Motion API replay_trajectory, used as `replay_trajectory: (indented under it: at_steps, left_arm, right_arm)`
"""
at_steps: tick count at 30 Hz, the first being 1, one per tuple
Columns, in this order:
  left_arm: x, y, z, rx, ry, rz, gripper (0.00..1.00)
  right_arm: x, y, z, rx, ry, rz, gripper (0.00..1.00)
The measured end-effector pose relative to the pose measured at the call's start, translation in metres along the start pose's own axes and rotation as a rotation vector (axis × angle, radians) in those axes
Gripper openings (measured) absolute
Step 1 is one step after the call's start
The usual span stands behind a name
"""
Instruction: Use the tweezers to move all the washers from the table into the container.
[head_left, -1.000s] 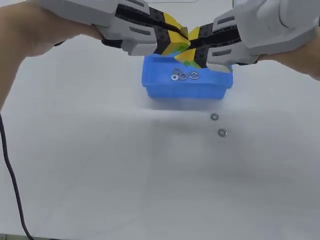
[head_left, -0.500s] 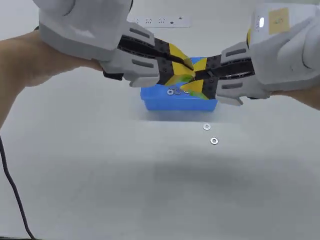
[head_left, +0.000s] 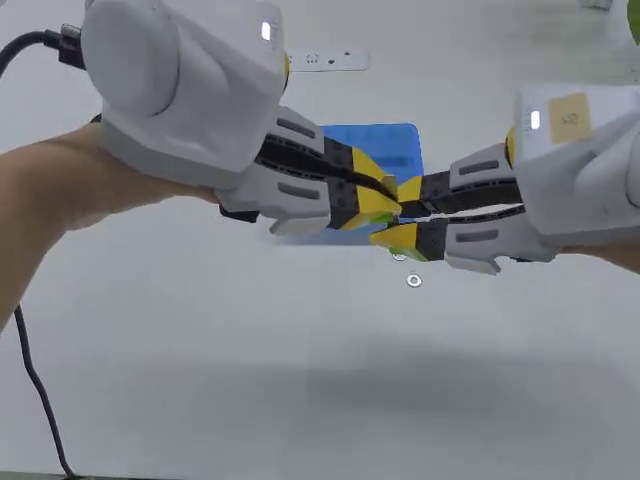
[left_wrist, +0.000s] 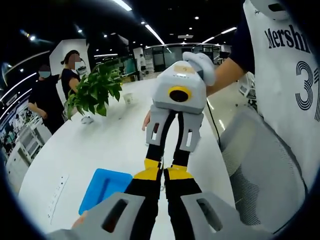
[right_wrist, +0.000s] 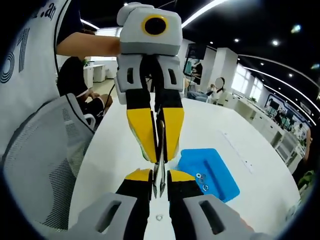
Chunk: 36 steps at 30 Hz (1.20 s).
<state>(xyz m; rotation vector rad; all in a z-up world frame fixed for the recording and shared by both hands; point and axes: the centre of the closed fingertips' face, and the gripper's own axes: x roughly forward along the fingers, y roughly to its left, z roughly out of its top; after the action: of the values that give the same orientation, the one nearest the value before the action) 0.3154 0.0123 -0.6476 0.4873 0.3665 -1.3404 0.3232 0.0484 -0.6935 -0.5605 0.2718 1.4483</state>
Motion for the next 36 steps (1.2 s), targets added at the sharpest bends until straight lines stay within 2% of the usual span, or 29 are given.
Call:
replay_trajectory:
  at_steps: [3,6,16,21,25,27,36]
  left_arm:
    - [0.000,0.000,0.001,-0.007,-0.012,0.007,0.07]
    - [0.000,-0.003,-0.001,-0.011,-0.010,0.002,0.07]
    - [0.005,-0.008,0.002,-0.017,-0.033,-0.025,0.07]
    - [0.014,-0.009,-0.002,-0.032,-0.028,-0.045,0.07]
    - [0.022,-0.011,-0.007,-0.037,-0.014,-0.062,0.07]
    - [0.027,-0.011,-0.011,-0.041,-0.003,-0.069,0.07]
    - [0.041,-0.004,-0.027,-0.064,0.040,-0.097,0.07]
  right_arm:
    - [0.001,0.008,-0.006,0.024,0.018,0.018,0.15]
    - [0.001,0.012,-0.007,0.020,0.010,0.011,0.15]
    - [0.001,0.012,-0.015,0.056,0.006,0.016,0.11]
    - [0.000,0.013,-0.024,0.070,0.020,0.017,0.10]
    - [-0.001,0.013,-0.034,0.080,0.031,0.014,0.10]
    - [0.000,0.012,-0.045,0.082,0.040,0.013,0.10]
    - [0.004,0.007,-0.065,0.072,0.079,0.000,0.10]
